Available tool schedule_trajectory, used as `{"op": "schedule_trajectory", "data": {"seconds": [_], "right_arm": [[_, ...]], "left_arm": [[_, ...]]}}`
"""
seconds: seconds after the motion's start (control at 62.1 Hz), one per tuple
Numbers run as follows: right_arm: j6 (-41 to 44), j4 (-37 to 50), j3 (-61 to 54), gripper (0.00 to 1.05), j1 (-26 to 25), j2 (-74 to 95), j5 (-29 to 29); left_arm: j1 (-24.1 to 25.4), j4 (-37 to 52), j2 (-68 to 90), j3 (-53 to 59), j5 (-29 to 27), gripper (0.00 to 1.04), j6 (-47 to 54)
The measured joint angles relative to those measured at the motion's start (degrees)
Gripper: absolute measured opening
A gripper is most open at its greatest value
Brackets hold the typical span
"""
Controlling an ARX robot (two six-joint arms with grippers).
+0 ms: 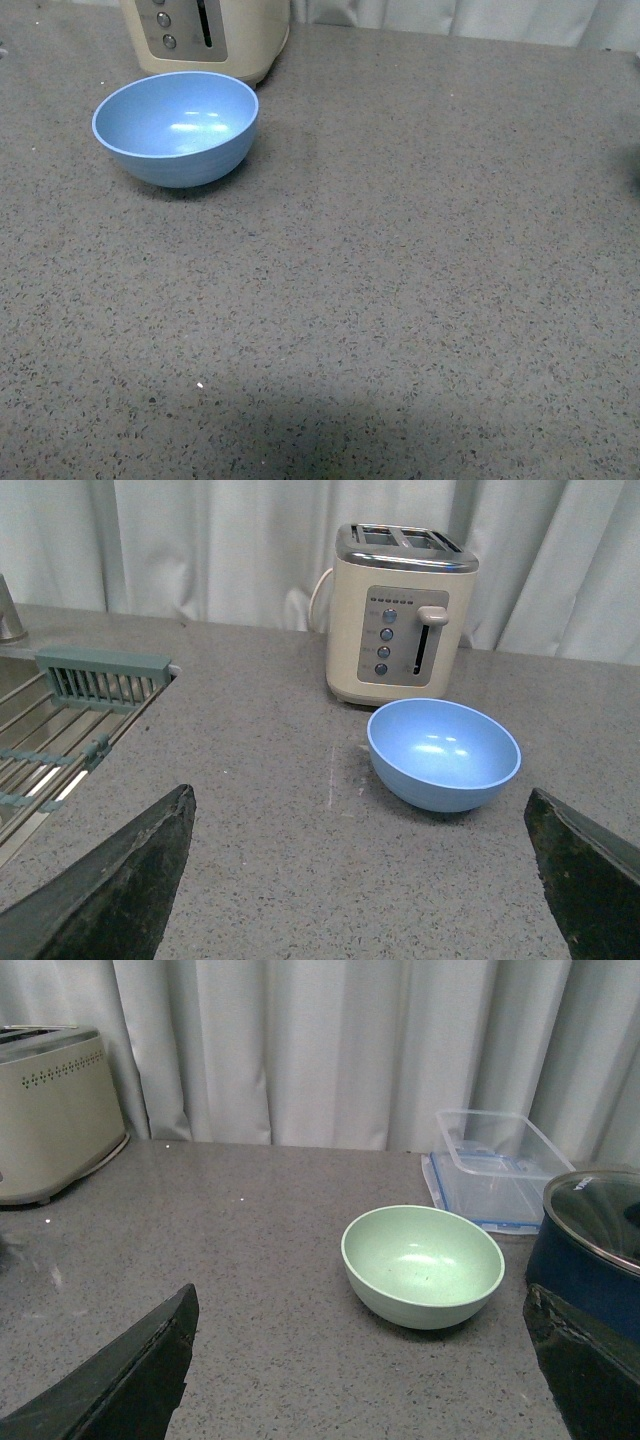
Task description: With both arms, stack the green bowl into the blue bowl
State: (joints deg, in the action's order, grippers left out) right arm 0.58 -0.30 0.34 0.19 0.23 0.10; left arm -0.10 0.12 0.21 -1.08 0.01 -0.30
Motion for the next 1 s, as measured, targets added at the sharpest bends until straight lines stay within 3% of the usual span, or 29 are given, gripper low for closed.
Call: {"op": "schedule_trajectory", "data": {"seconds": [0.998], "right_arm": [[0.0, 0.0, 0.0, 0.95, 0.0, 0.0, 0.0]], "left_arm": [[0.0, 0.0, 0.0, 0.0, 0.0, 0.98, 0.0]]}}
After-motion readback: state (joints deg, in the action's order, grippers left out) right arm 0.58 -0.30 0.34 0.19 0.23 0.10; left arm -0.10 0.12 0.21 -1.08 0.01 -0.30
